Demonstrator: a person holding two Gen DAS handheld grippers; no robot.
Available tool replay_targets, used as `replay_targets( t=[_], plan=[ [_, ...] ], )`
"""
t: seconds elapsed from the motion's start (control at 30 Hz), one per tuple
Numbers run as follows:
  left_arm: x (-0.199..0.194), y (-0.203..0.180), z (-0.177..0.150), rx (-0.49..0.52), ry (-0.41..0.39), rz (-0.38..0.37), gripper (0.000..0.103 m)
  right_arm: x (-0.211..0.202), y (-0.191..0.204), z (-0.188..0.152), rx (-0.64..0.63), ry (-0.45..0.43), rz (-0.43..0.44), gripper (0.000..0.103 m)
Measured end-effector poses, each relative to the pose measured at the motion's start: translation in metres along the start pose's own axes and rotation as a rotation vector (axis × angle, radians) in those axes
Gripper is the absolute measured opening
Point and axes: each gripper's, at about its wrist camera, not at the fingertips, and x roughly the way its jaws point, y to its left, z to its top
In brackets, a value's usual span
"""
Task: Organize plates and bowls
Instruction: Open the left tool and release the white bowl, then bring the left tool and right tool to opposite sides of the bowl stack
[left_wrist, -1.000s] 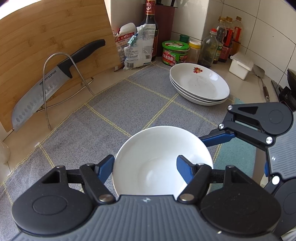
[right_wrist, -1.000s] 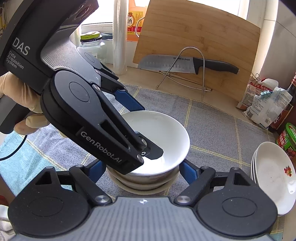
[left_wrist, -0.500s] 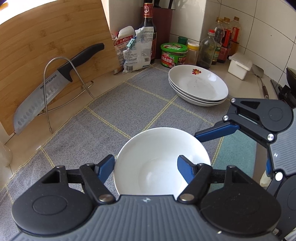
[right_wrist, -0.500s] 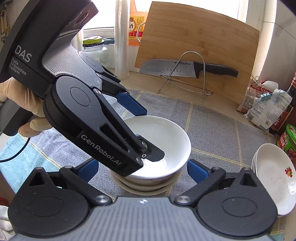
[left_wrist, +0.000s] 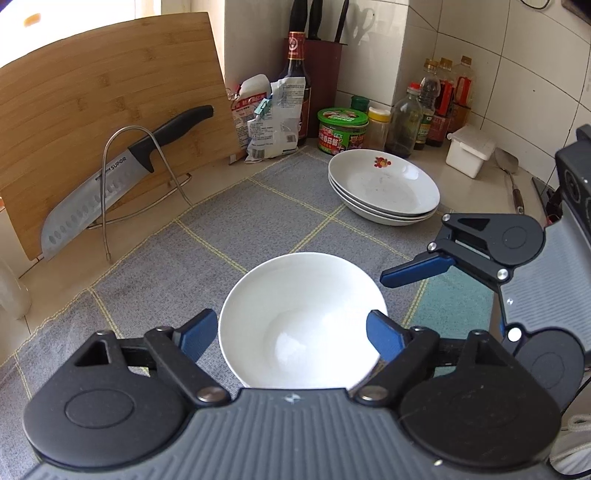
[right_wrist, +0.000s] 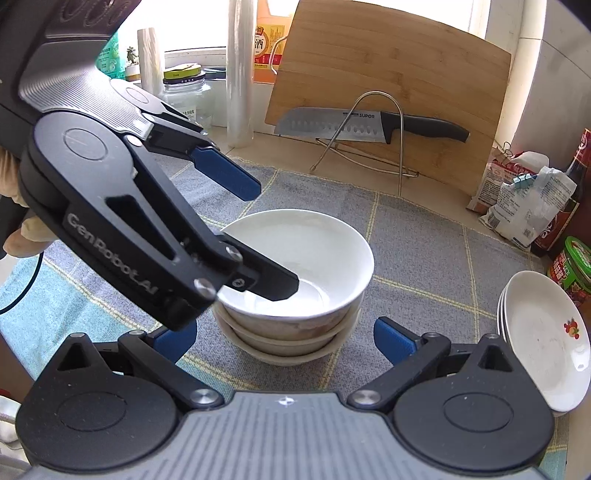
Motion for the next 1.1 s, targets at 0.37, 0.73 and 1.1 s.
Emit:
replay_targets(
  t=[0.37, 0.73, 1.1],
  plan=[
    [-0.007, -0.001, -0.042, -0.108, 0.02, 0.034, 0.097, 0.019, -0.012, -0.02, -0.03, 0.094, 0.002, 0.103],
    [0.024, -0.006, -0.066, -0.189, 0.097, 0.111, 0.097, 0.042, -0.037, -0.031, -0.071, 0.128, 0.067, 0.103],
    [0.053, -0.019, -0.068, -0.213, 0.136, 0.183, 0.097, 0.052, -0.059, -0.038, -0.152, 0.124, 0.17, 0.103]
  ],
)
